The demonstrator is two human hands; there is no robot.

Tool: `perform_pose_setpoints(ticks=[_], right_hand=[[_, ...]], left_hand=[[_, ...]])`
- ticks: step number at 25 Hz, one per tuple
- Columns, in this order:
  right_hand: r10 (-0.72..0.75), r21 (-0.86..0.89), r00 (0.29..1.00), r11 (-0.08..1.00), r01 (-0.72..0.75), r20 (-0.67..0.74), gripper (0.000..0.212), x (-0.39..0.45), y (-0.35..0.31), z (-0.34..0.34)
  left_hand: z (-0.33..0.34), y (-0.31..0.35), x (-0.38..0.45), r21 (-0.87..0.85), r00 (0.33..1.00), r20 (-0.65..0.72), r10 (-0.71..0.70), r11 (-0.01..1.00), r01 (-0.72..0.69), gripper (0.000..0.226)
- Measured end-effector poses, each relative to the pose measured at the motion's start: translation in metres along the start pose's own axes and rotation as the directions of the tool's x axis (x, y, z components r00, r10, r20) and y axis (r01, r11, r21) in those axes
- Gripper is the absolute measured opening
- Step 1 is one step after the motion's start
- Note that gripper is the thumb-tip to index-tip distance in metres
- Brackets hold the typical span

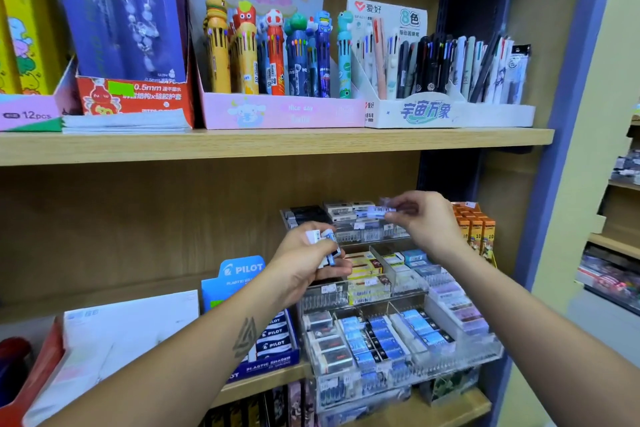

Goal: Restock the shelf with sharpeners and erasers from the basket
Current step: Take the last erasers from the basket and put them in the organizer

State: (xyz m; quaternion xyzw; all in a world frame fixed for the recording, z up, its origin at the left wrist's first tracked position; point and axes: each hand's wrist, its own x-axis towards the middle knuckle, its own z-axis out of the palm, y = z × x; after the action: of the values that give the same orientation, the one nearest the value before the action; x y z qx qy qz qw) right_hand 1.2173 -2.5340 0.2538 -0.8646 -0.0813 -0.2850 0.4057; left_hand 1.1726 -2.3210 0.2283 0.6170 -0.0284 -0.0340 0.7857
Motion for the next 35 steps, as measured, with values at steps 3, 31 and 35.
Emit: perform_pose_setpoints(ticks=[3,31,35], right_hand=[[-0.011,-0.117,1.000,0.993,0.011,0.009,0.022,0.021,0.002,0.010],[-0.021,0.438,0.924,0.885,-0.160,0.381,0.016,-0.048,-0.036,0.025],[0.075,0.611,0.916,0.723,-0.323,0.394,0.017,-0.067,-0.036,0.014]], left_hand=[[-0.003,-0.005,0.006,-0.019,0.999,0.021,0.036,0.999,-0.035,0.029],[-0.001,-0.001,-0.012,0.154,0.989,0.104,0.105,0.981,-0.120,0.025],[-0.003,0.003,-0.030,0.062,0.991,0.128,0.028,0.997,-0.037,0.017]])
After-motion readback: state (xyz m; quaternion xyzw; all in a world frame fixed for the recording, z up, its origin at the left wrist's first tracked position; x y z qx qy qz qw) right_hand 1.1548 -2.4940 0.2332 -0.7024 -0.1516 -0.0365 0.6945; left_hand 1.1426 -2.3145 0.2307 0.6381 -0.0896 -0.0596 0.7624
